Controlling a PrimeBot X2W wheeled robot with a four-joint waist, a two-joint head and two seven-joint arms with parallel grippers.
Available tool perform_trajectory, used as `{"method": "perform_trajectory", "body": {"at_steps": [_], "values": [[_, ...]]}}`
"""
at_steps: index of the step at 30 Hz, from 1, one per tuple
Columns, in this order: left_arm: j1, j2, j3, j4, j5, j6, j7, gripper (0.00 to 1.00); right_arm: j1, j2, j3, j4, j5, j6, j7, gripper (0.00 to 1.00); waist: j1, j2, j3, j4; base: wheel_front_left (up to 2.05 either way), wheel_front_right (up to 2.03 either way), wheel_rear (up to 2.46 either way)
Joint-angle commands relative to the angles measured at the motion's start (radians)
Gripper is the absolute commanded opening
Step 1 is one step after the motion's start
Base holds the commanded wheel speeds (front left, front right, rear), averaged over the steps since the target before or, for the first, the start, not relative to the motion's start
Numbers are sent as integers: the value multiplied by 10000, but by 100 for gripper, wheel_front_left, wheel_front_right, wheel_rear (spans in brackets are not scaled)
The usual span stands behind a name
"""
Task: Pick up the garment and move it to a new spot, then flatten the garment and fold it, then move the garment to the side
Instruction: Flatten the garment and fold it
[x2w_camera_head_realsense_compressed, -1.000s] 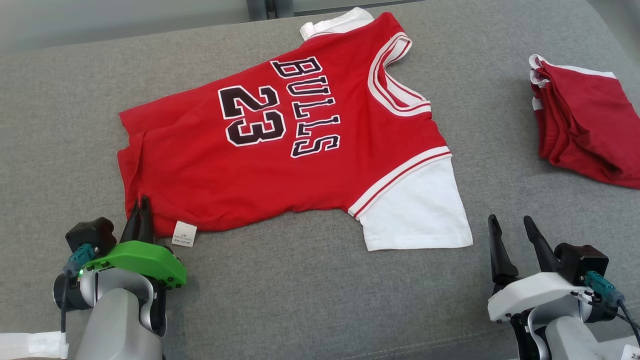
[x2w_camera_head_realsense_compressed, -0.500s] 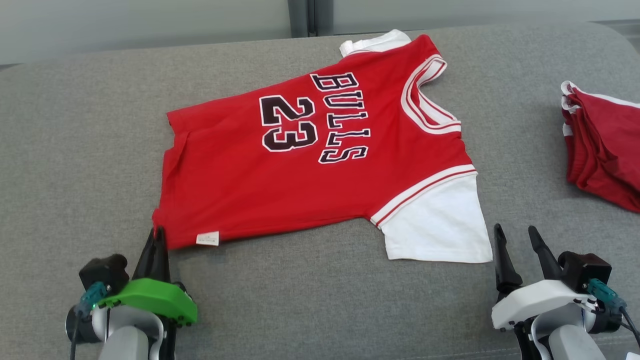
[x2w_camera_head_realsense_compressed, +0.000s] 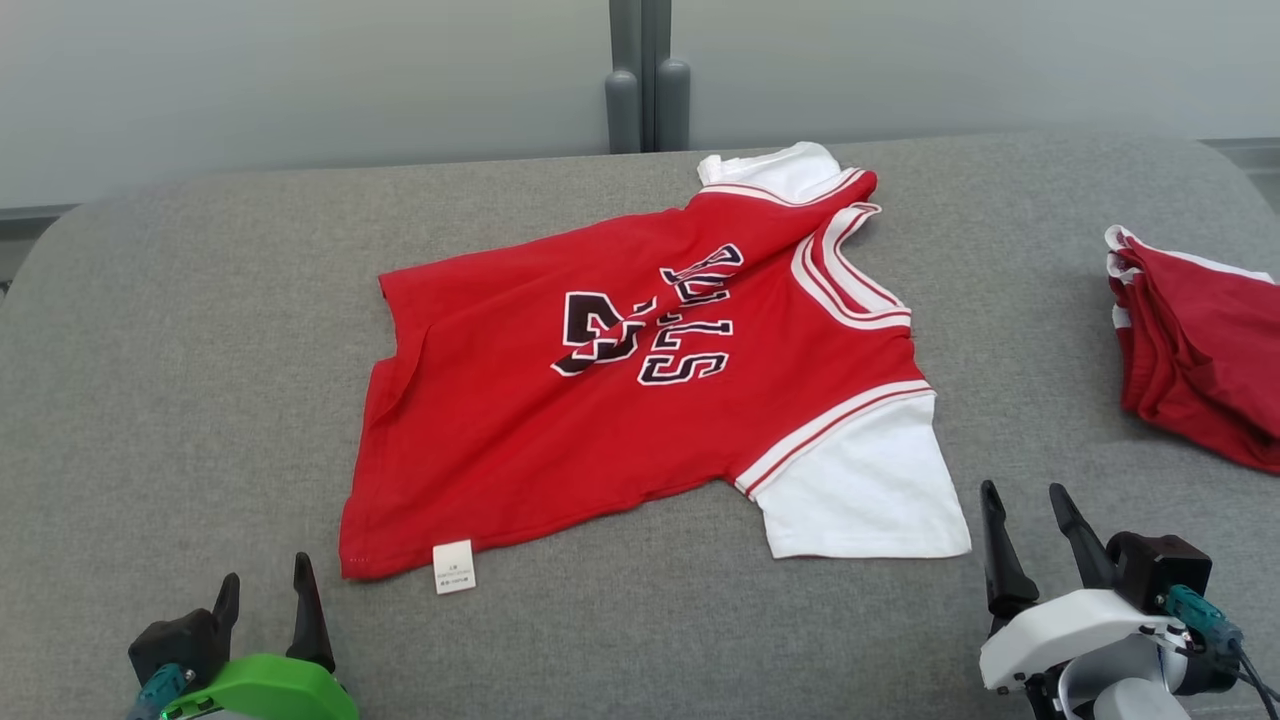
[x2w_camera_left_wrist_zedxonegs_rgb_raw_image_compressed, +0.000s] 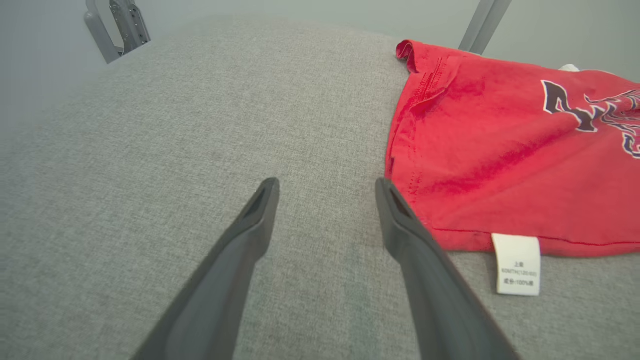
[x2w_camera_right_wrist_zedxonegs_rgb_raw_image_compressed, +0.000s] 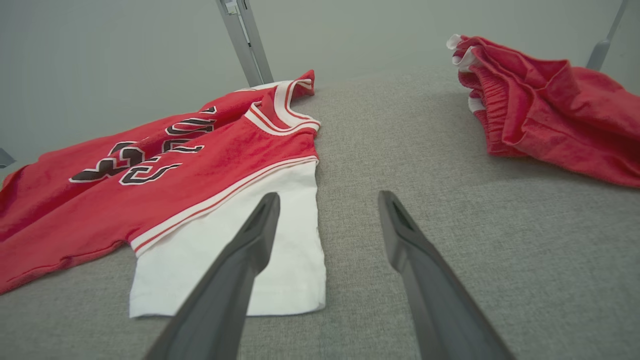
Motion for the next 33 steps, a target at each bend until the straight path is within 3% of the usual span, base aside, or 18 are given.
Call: {"method": "perform_trajectory", "body": {"at_steps": [1,17,33], "values": [[170,44,7,-151,-3,33,0,100,155,-27,21,-68,-120,-6,-27,100,0,0,-147,-98,0,0,0],[1110,47,-1024,-1507,6,272,0,100,579,-28,438,-261,-586,-6,-27,100,0,0,-687,-377,0,0,0],[1003,45,-1678,-1387,-209,460,0,100,392,-28,613,6,-579,-6,-27,100,0,0,-354,-442,0,0,0]]}}
